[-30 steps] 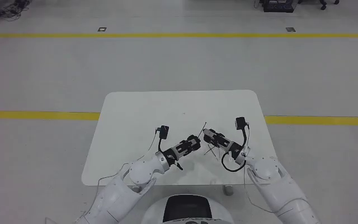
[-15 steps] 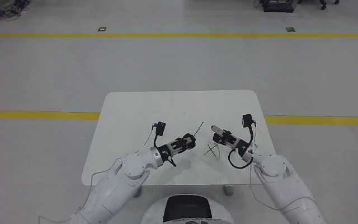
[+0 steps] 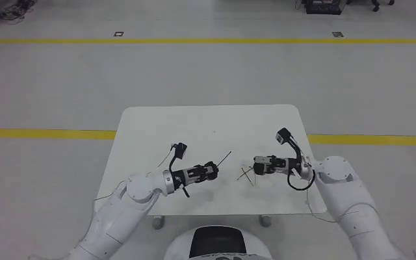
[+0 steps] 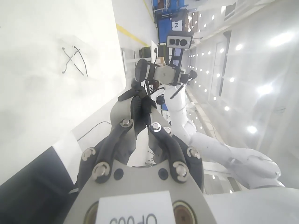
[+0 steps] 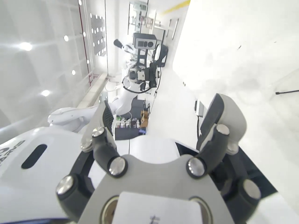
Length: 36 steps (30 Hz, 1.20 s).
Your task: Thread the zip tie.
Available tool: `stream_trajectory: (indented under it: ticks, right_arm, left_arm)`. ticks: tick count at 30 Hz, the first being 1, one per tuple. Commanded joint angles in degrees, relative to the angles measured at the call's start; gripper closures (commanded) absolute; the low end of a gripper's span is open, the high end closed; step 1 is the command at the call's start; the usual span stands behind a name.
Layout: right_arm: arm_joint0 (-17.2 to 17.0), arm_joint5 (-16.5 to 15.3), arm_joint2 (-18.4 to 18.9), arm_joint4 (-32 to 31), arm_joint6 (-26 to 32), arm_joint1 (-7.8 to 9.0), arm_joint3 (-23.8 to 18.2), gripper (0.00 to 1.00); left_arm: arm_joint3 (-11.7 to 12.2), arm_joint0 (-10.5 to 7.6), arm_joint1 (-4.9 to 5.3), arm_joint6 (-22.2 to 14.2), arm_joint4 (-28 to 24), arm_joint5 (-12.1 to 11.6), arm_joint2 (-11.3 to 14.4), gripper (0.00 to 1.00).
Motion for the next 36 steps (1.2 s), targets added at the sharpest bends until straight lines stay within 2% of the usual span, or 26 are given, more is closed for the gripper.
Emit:
stream_trajectory:
  ticks: [1, 4, 5, 6, 13, 16, 19, 21, 30, 36]
  right_arm:
    - [1.8, 0.0, -0.8, 0.8, 3.1, -0.18, 2.3, 0.00]
    - [3.7, 0.0, -3.7, 1.1, 3.1, -0.41, 4.4, 0.00]
    - [4.0, 0.0, -4.0, 0.8, 3.1, -0.41, 4.8, 0.00]
    - [4.0, 0.0, -4.0, 0.8, 3.1, -0.41, 4.8, 0.00]
    - [3.7, 0.2, -4.3, 1.2, 3.1, -0.47, 4.5, 0.00]
    - [4.4, 0.0, -7.6, 2.9, 3.1, -0.21, 5.2, 0.00]
    - [6.3, 0.0, -12.4, 5.9, 3.1, 0.59, 6.2, 0.00]
    - [7.6, 0.0, -14.9, 6.7, 3.1, 1.27, 6.6, 0.00]
    - [6.8, 0.0, -14.6, 7.3, 2.9, 1.33, 6.3, 0.00]
    - [6.4, 0.0, -16.8, 11.9, 3.1, 2.40, 4.7, 0.00]
  left_arm:
    - [-0.3, 0.24, 0.27, -1.8, 0.3, -0.6, 0.0, 1.00]
    - [-0.6, 0.12, 0.49, -4.0, 1.0, -0.8, 0.6, 1.00]
    - [-0.8, -0.28, 0.56, -3.7, 2.9, -0.9, 0.9, 1.00]
    - [-0.9, -0.18, 0.55, -1.7, 3.8, -1.1, 0.9, 1.00]
    - [-1.1, -0.34, 0.53, -2.0, 4.4, -1.1, 1.5, 1.00]
    - [-0.6, -1.95, 0.63, -7.5, 5.2, -1.6, 3.4, 1.00]
    - [0.2, -3.29, 0.77, -10.6, 6.0, -1.9, 4.5, 1.00]
    - [0.9, -3.76, 0.85, -10.8, 6.3, -1.9, 4.8, 1.00]
    - [0.7, -3.91, 0.85, -10.4, 6.6, -2.3, 5.3, 1.00]
    - [2.1, -5.10, 1.11, -15.8, 1.9, -4.8, 6.2, 1.00]
